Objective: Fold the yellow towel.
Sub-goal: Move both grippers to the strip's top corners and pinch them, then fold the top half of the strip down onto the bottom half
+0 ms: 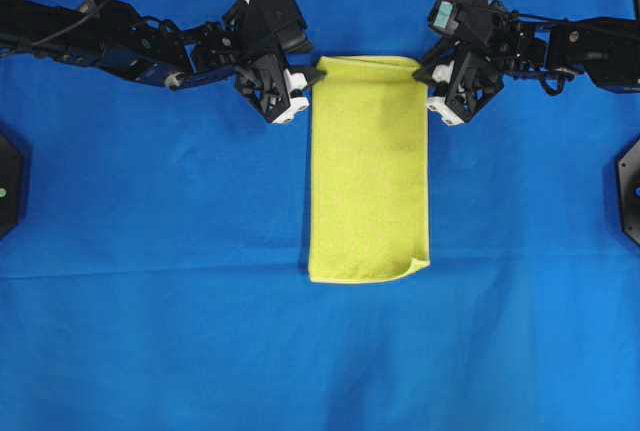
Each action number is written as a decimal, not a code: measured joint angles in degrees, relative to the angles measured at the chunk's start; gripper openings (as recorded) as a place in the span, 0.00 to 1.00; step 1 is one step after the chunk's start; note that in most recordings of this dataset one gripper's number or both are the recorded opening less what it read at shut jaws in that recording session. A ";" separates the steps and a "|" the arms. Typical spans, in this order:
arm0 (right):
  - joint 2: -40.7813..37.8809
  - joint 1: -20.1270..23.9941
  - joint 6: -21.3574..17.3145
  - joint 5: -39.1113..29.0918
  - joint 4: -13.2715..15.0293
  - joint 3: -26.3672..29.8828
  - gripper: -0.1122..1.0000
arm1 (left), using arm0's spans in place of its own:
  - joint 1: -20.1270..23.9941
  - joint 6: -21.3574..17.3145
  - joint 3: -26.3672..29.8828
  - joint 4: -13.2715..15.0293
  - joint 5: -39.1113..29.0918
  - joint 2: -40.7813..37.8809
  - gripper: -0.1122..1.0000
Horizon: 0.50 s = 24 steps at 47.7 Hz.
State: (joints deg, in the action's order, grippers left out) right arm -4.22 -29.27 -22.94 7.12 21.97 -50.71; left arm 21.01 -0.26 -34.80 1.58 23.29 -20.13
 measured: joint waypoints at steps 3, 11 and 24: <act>-0.09 0.00 0.09 0.00 0.00 0.00 0.15 | 0.00 -0.62 0.00 0.00 0.00 0.00 0.28; 0.00 0.00 0.09 0.00 0.00 0.00 0.15 | -0.09 -2.20 0.00 -0.09 0.09 0.00 0.12; 0.00 0.00 -0.35 1.32 -0.44 0.00 0.15 | -0.35 -2.37 0.44 -0.09 0.00 0.00 0.12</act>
State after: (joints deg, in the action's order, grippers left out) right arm -4.22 -29.27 -23.29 8.44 21.53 -50.71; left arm 20.65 -2.64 -34.37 1.49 23.29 -20.13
